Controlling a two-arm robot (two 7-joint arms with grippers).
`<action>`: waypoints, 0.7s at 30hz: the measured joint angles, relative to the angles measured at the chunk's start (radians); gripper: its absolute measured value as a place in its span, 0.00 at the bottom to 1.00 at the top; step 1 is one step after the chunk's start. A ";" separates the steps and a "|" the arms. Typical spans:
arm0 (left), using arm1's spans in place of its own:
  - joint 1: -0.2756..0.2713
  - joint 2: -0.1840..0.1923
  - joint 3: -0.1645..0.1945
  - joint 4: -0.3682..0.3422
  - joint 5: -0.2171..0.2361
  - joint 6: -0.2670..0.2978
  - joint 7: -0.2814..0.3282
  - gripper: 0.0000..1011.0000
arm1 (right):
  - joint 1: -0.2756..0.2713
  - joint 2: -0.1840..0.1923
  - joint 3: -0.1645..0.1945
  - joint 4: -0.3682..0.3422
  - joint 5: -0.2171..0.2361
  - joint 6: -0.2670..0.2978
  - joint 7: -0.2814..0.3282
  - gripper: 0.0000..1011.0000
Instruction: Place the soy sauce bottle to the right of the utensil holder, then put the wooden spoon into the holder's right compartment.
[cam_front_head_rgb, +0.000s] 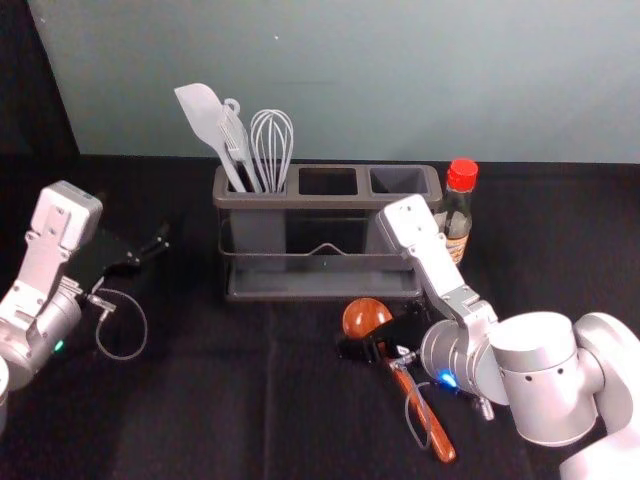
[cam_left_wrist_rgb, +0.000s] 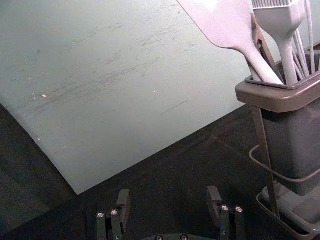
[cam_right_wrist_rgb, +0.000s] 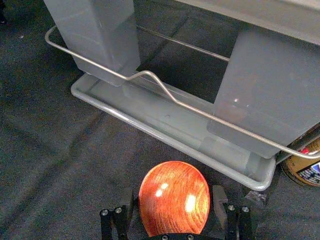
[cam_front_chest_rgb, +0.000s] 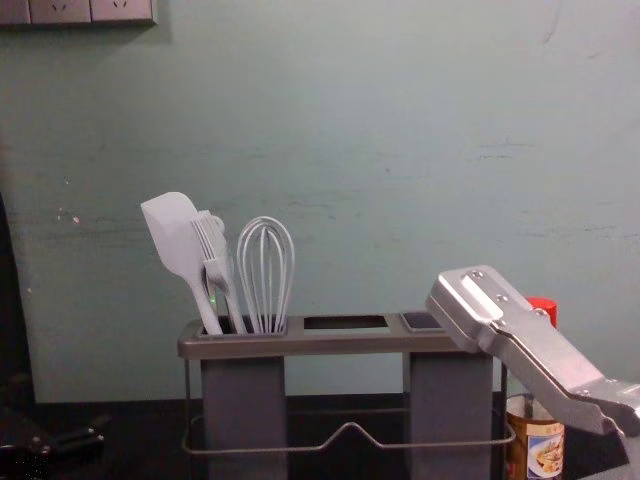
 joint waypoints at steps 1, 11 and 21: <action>0.000 0.000 0.000 0.000 0.000 0.000 0.000 0.99 | 0.000 -0.002 0.002 0.002 -0.002 -0.001 0.001 0.99; 0.000 0.000 0.000 0.000 0.000 0.000 0.000 0.99 | -0.001 -0.012 0.010 0.011 -0.021 -0.011 0.011 0.96; 0.000 0.000 0.000 0.000 0.000 0.000 0.000 0.99 | -0.012 -0.016 0.025 -0.014 -0.043 -0.010 0.024 0.83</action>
